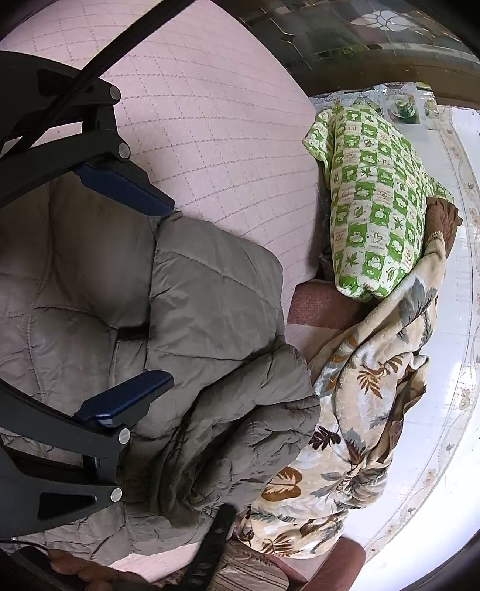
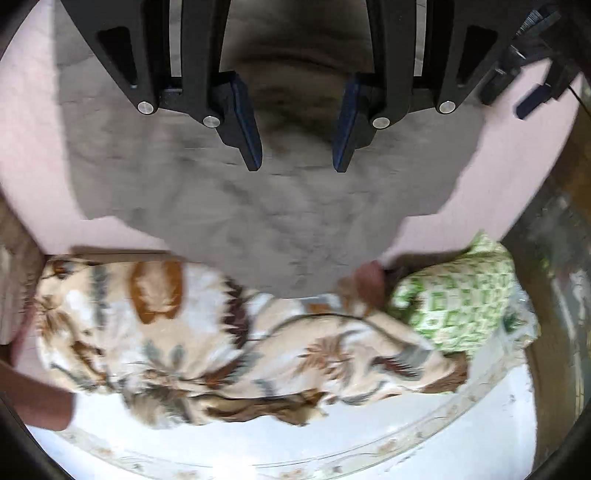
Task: Fold large clothes
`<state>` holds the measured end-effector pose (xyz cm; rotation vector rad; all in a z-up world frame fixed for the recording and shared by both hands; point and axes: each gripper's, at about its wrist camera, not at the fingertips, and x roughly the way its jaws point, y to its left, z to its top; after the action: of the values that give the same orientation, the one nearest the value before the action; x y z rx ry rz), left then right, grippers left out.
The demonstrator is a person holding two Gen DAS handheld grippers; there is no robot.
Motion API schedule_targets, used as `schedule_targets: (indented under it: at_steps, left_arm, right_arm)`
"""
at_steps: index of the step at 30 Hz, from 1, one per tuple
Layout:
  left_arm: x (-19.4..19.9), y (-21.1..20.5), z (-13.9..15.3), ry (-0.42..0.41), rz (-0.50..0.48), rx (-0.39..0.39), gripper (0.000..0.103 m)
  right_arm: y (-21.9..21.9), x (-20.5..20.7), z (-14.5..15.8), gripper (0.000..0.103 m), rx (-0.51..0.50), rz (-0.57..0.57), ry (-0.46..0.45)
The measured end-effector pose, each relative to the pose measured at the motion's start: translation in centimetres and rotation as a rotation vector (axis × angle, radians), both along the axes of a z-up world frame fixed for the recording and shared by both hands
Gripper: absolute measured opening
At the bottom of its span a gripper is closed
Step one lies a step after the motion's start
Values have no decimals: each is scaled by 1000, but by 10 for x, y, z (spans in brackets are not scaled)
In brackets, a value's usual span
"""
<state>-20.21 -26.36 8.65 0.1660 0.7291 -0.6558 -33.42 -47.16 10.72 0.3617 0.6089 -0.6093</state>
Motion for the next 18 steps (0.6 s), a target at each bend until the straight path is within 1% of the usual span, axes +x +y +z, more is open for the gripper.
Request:
schedule_targets:
  at_steps: [1, 3, 6, 9, 10, 12, 14, 18]
  left_arm:
    - [-1, -2, -1, -4, -3, 5, 85]
    - [-3, -4, -1, -11, -9, 13, 85]
    - [-7, -7, -3, -24, -17, 29, 85]
    - [-8, -11, -7, -31, -25, 50, 85]
    - [-8, -11, -8, -30, -27, 55, 85]
    - [-8, -12, -9, -26, -29, 59, 85]
    - [-7, -12, -8, -21, -29, 52, 85]
    - [-7, -11, -6, -25, -28, 45, 85]
  right_arm:
    - [-1, -3, -2, 44, 0, -4, 10]
    - [-4, -10, -16, 44, 16, -11, 40]
    - [-4, -10, -42, 44, 42, -7, 93]
    - [-4, -8, -70, 44, 70, -8, 127]
    - [-5, -8, -74, 44, 71, -11, 132]
    - [-4, -6, -73, 44, 65, -15, 142]
    - [-1, -7, -64, 44, 50, -14, 143]
    - [15, -10, -35, 44, -7, -17, 76]
